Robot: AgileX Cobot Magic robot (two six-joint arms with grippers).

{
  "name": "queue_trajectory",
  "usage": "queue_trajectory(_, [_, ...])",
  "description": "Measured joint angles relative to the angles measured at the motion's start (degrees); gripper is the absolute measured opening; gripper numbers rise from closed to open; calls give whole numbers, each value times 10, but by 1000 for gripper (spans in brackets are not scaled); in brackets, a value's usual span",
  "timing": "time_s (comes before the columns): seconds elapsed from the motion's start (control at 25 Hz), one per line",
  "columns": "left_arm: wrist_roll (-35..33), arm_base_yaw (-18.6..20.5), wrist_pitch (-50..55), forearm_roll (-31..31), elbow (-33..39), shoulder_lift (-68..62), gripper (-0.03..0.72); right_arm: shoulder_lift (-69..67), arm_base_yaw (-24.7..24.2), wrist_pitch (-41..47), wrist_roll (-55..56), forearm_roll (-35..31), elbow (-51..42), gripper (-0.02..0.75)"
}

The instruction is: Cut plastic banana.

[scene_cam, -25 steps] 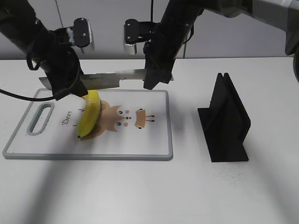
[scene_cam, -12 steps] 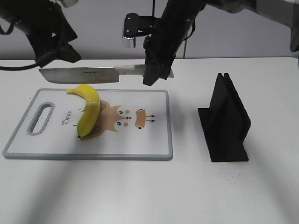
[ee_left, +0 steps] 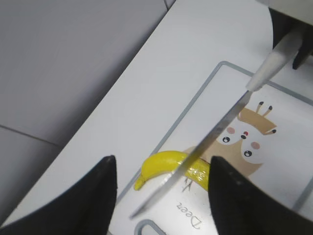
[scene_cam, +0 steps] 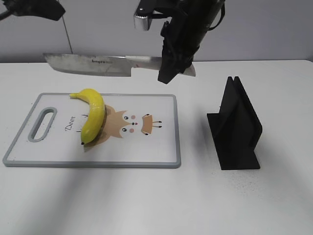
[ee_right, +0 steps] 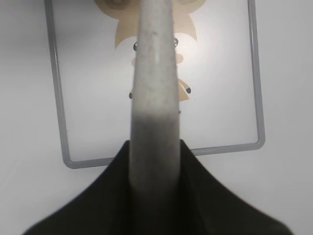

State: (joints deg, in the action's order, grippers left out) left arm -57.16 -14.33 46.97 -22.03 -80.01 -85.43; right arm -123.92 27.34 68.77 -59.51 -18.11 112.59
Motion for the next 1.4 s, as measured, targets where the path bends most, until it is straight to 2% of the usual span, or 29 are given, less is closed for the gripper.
queue_trajectory(0.2, [145, 0, 64, 51, 0, 33, 514, 36, 0, 1, 137, 0, -7, 181])
queue_trajectory(0.4, [249, 0, 158, 114, 0, 54, 428, 62, 0, 1, 281, 1, -7, 181])
queue_trajectory(0.52, [345, 0, 197, 168, 0, 67, 409, 77, 0, 2, 349, 4, -13, 181])
queue_trajectory(0.68, [431, 0, 226, 214, 0, 90, 405, 112, 0, 2, 421, 4, -28, 181])
queue_trajectory(1.12, [498, 0, 229, 215, 6, 224, 404, 264, 0, 2, 493, 0, -177, 181])
queue_trajectory(1.4, [504, 0, 230, 215, 97, 350, 404, 348, 0, 1, 527, 0, -290, 181])
